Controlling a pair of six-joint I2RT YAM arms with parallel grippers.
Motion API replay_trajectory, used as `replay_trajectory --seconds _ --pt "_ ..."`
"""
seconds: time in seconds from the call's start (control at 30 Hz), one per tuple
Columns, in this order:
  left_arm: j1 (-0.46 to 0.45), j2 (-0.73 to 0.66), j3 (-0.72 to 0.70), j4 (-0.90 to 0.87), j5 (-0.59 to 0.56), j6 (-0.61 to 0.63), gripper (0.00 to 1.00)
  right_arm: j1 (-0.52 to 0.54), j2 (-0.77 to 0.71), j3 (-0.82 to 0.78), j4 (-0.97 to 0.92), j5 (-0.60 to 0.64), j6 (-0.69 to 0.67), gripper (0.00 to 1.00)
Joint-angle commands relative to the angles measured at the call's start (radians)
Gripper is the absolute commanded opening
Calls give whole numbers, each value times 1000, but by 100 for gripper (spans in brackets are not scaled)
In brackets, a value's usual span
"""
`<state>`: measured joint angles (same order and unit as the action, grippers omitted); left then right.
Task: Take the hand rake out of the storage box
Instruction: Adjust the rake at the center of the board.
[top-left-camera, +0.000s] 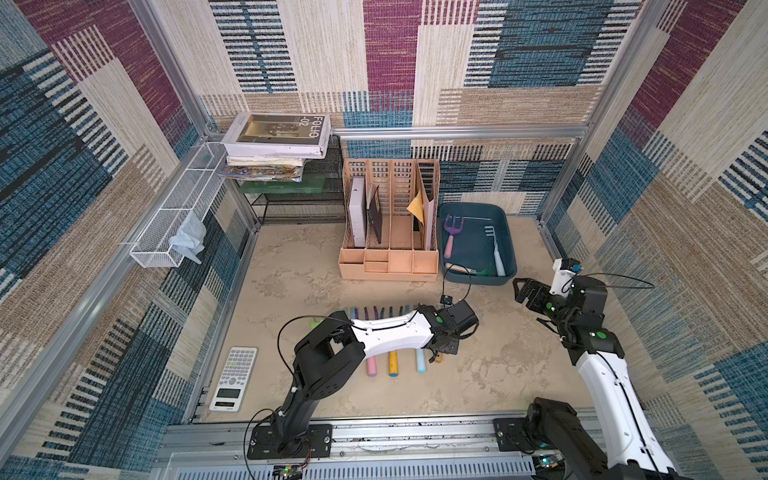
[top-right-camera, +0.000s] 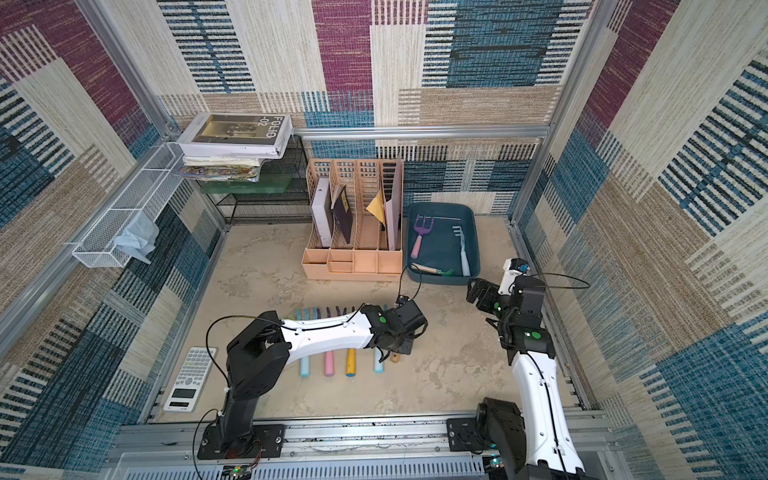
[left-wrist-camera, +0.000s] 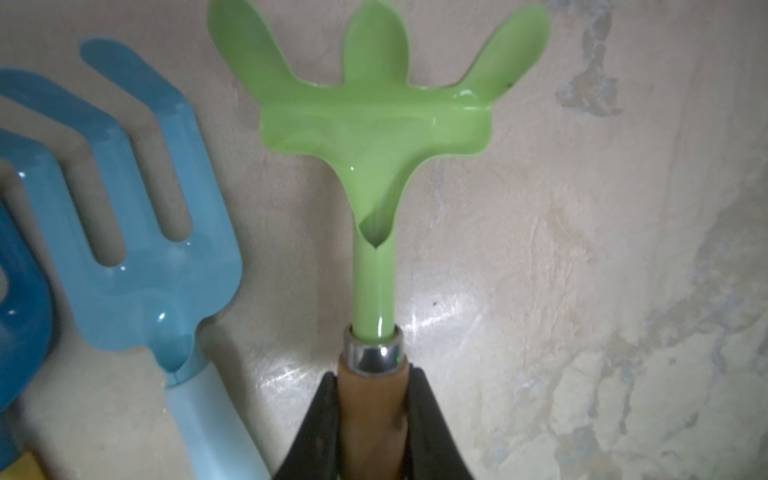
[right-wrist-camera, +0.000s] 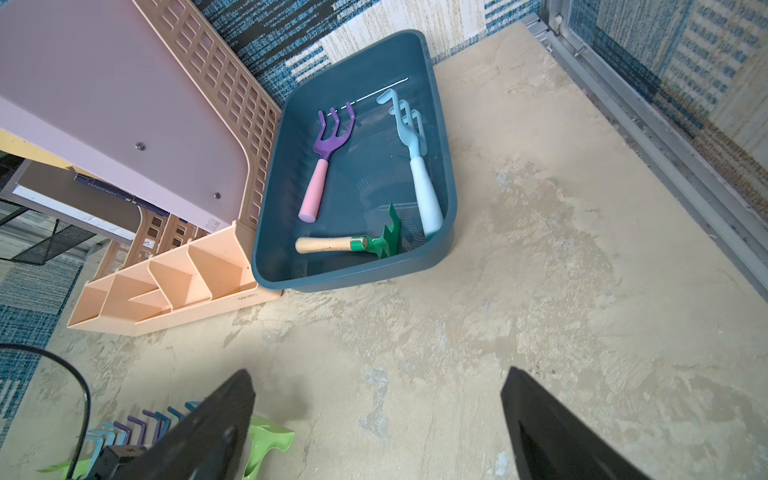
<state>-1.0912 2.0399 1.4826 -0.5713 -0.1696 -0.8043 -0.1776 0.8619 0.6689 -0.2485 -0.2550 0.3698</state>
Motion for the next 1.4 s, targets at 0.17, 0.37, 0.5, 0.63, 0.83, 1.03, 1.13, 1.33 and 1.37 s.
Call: replay_trajectory --seconds 0.17,0.37,0.5,0.63,0.83,1.03,1.13,1.33,1.37 --pt "3 43 8 50 -2 -60 17 0 26 -7 51 -74 -3 95" --pt "3 36 -26 87 -6 -67 43 0 32 -41 137 -89 165 96" --pt "4 -22 -71 99 -39 -55 55 0 64 -82 222 -219 154 96" --pt "23 -118 -130 126 -32 -14 66 23 44 -80 176 -154 141 96" --pt "155 -448 -339 210 26 169 93 400 8 -72 25 288 203 100" --pt "497 -805 -570 150 130 383 95 869 167 -96 -112 555 423 91" --pt "568 -942 -673 156 89 390 97 980 247 -86 -154 605 502 85" --pt "641 -1098 -761 188 149 377 98 1054 381 -94 -117 544 529 71" --pt "646 -1111 -770 191 154 376 97 1062 396 -86 -113 541 531 71"
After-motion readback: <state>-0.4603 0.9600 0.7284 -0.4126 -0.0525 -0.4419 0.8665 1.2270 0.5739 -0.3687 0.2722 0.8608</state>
